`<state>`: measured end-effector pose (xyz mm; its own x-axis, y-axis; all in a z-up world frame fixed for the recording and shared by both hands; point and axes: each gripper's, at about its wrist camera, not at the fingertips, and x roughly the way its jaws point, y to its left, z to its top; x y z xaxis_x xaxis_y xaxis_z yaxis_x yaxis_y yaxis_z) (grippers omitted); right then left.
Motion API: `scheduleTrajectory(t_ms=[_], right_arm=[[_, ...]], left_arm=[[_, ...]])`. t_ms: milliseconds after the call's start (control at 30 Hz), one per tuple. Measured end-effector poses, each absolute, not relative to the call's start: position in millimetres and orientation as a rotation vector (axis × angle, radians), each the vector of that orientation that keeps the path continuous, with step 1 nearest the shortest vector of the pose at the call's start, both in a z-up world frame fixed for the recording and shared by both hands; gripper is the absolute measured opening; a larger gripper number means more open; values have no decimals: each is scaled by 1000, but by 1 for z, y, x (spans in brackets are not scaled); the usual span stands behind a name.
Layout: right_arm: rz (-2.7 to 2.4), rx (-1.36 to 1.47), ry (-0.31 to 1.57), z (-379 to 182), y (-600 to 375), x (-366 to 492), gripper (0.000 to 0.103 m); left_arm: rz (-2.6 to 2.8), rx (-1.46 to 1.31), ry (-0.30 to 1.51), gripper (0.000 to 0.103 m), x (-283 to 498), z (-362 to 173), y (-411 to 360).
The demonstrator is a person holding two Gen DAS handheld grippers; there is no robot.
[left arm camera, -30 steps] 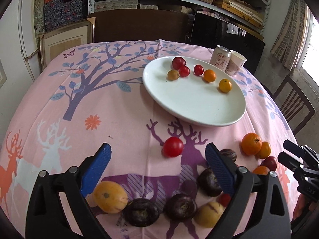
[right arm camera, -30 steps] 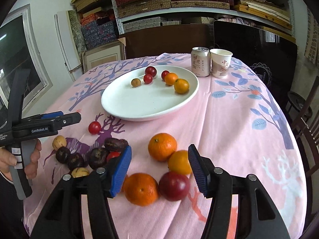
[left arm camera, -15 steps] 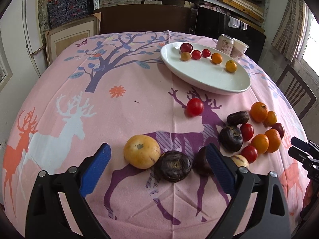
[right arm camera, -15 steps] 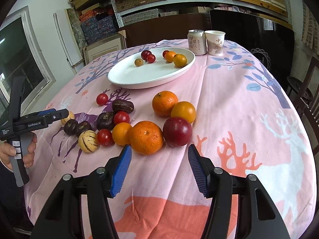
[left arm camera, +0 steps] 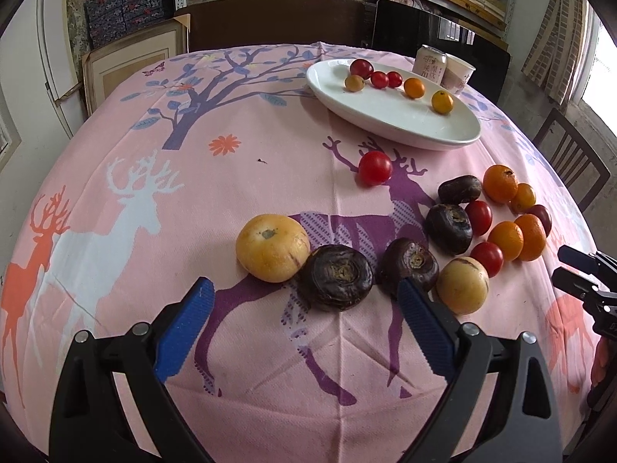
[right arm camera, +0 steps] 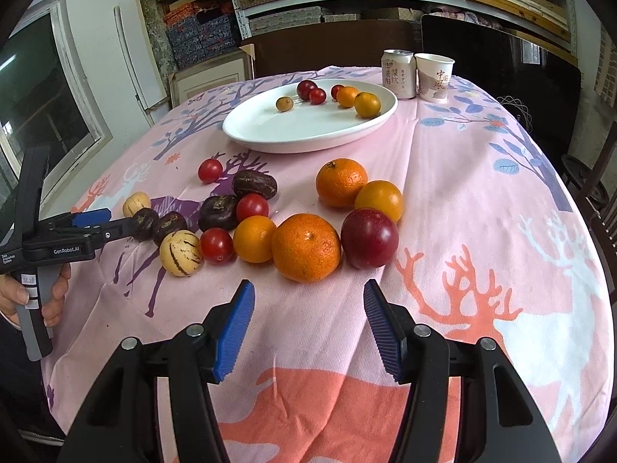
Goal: Organize fruits
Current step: 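Move both open tools back over the fruit cluster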
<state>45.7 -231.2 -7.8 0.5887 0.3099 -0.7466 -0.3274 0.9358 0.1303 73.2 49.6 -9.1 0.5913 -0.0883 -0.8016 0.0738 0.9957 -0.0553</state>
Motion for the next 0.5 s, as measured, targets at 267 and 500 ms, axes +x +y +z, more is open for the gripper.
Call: scheduleTrajectory(t_ms=[267,500], right_arm=[[335,-74,924,-25,-208,76,59],[280,-134,904,-27,-198,89,44]], left_arm=[[-117,10,940,94,70,-14,42],[-110,-8,964,94,76,-21,47]])
